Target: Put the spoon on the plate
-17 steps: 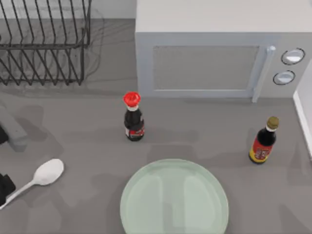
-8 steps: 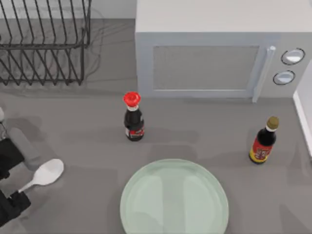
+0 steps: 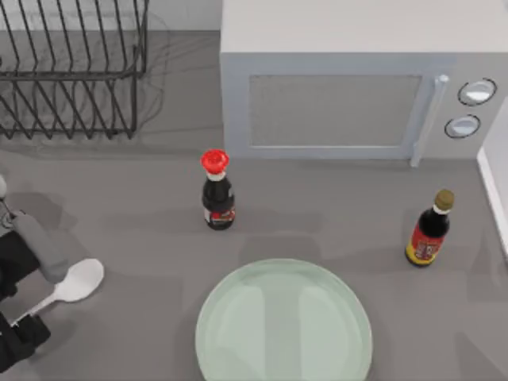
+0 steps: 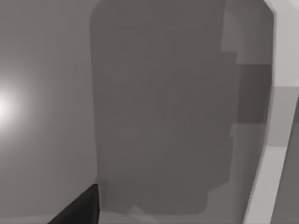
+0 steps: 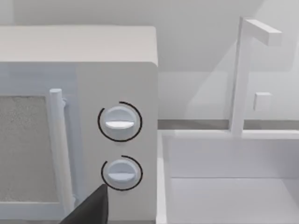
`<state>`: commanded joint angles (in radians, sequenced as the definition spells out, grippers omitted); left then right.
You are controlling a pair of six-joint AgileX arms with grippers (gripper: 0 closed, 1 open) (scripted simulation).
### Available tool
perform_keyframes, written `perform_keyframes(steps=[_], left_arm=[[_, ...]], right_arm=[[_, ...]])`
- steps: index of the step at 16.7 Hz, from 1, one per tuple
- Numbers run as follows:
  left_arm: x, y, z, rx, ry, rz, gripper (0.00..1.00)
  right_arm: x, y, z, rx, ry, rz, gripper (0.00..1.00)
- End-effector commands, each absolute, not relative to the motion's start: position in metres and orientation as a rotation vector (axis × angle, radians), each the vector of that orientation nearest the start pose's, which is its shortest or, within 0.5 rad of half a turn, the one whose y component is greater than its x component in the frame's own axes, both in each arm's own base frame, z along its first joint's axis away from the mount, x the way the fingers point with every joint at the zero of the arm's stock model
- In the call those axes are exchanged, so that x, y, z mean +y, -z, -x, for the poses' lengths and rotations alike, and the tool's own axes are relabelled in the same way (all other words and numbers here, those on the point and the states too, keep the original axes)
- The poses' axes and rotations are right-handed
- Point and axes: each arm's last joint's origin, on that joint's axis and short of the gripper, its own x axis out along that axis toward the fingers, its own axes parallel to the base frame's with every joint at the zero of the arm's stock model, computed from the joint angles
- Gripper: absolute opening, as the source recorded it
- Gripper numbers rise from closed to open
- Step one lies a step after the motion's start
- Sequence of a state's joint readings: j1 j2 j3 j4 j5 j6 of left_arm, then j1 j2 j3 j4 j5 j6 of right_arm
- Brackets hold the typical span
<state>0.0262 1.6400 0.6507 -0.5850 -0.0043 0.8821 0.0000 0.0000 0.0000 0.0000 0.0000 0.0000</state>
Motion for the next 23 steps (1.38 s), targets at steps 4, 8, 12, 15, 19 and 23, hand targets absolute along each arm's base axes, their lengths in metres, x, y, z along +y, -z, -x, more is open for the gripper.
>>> perform_keyframes(steps=[4,8,12,15,19,23], left_arm=[[0.006,-0.092,-0.228,1.471,0.666,-0.670,0.70],[0.006,-0.092,-0.228,1.471,0.666,-0.670,0.40],[0.006,-0.092,-0.228,1.471,0.666,-0.670,0.10],[0.006,-0.092,-0.228,1.471,0.666,-0.670,0.00],[0.006,-0.092,-0.228,1.471,0.666,-0.670,0.00],[0.006,-0.114,-0.230,1.449,0.664,-0.651,0.00]], right_arm=[[-0.001,-0.160,-0.106,0.000,0.000,0.000,1.00],[-0.001,-0.160,-0.106,0.000,0.000,0.000,1.00],[-0.001,-0.160,-0.106,0.000,0.000,0.000,1.00],[-0.001,-0.160,-0.106,0.000,0.000,0.000,1.00],[-0.001,-0.160,-0.106,0.000,0.000,0.000,1.00],[-0.001,-0.160,-0.106,0.000,0.000,0.000,1.00]])
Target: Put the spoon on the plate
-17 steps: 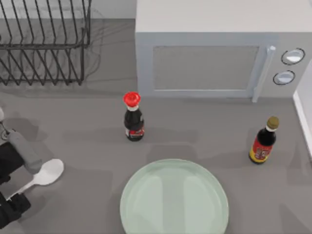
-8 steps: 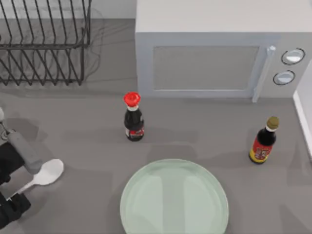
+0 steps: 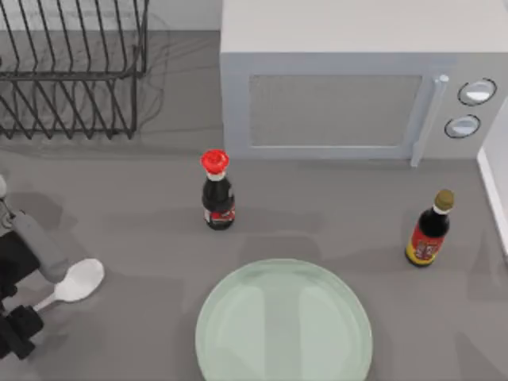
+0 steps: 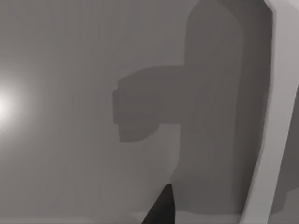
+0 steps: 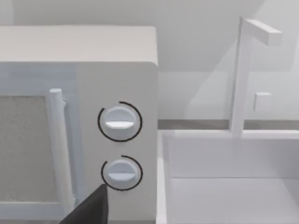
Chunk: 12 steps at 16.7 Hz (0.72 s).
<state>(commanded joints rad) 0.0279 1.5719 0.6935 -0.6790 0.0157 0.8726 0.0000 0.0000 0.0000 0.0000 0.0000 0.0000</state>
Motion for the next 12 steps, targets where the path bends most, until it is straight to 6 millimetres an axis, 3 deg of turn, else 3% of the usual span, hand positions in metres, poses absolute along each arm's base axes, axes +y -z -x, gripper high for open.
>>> perform_keyframes(steps=[3,9,12], left_arm=[[0.007,-0.130,-0.235,1.444,0.664,-0.655,0.00],[0.006,-0.194,-0.232,1.470,0.678,-0.649,0.00],[0.006,-0.213,-0.230,1.450,0.665,-0.651,0.00]], right_arm=[[-0.001,-0.160,-0.106,0.000,0.000,0.000,1.00],[-0.001,-0.160,-0.106,0.000,0.000,0.000,1.00],[-0.001,-0.160,-0.106,0.000,0.000,0.000,1.00]])
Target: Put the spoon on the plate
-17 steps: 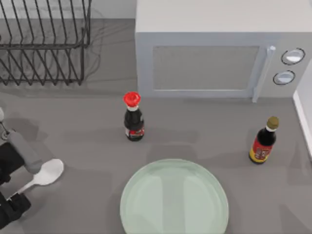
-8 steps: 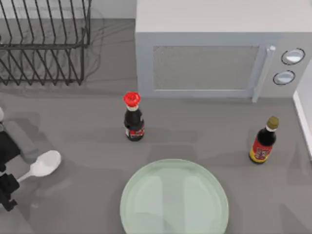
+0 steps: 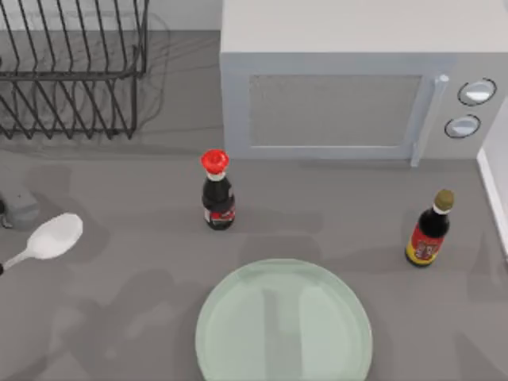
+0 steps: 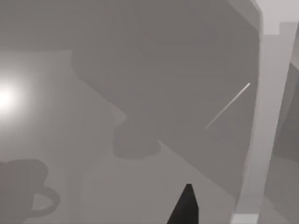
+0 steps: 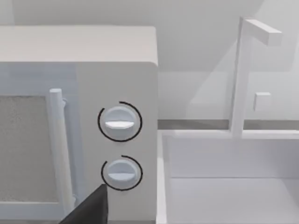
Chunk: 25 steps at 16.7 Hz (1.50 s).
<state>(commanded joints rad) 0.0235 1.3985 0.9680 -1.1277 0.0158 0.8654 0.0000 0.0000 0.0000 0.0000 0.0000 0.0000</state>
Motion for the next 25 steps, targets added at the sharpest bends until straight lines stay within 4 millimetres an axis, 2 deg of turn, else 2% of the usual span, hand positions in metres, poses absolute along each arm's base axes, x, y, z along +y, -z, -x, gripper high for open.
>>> perform_keyframes(steps=[5,8,11,15,20,25], left_arm=[[0.007,-0.212,-0.230,1.453,0.666,-0.651,0.00],[0.003,-0.213,-0.231,1.440,0.723,-0.700,0.00],[-0.008,-0.216,-0.233,1.392,0.878,-0.834,0.00],[-0.031,-0.223,-0.237,1.250,1.199,-1.106,0.00],[-0.070,-0.231,-0.241,0.897,1.694,-1.524,0.00],[-0.120,-0.233,-0.242,0.313,2.174,-1.930,0.00]], right_arm=[[-0.001,-0.160,-0.106,0.000,0.000,0.000,1.00],[-0.001,-0.160,-0.106,0.000,0.000,0.000,1.00],[-0.001,-0.160,-0.106,0.000,0.000,0.000,1.00],[-0.001,-0.160,-0.106,0.000,0.000,0.000,1.00],[-0.001,-0.160,-0.106,0.000,0.000,0.000,1.00],[-0.001,-0.160,-0.106,0.000,0.000,0.000,1.00]])
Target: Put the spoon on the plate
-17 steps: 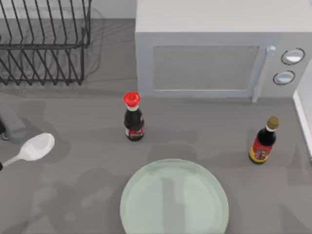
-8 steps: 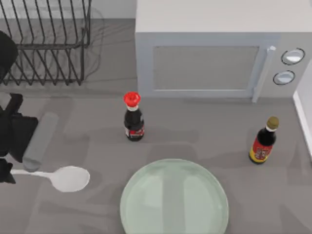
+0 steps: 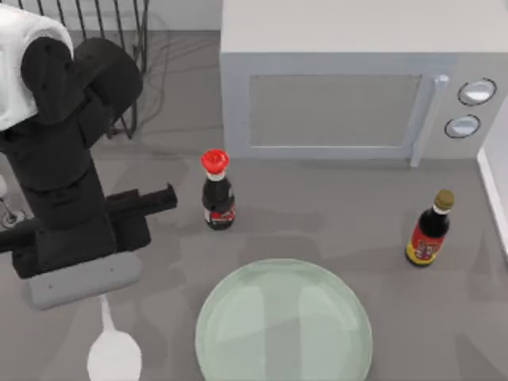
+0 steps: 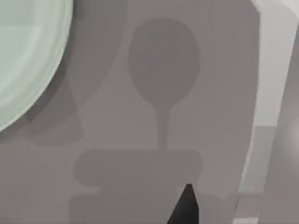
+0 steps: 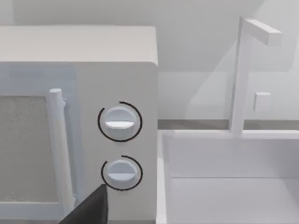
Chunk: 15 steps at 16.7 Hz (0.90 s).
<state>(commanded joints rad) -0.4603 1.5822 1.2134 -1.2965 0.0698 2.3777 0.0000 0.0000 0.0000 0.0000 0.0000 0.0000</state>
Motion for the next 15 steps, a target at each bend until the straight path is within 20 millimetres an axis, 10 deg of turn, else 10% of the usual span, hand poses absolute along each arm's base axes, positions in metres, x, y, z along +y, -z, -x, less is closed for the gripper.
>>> perform_keyframes(steps=[7,15], left_arm=[[-0.194,-0.225,-0.234,0.594,-2.002,1.773,0.00],[-0.264,-0.201,-0.219,1.074,-1.472,1.350,0.00]], right_arm=[[-0.001,-0.160,-0.106,0.000,0.000,0.000,1.00],[-0.001,-0.160,-0.106,0.000,0.000,0.000,1.00]])
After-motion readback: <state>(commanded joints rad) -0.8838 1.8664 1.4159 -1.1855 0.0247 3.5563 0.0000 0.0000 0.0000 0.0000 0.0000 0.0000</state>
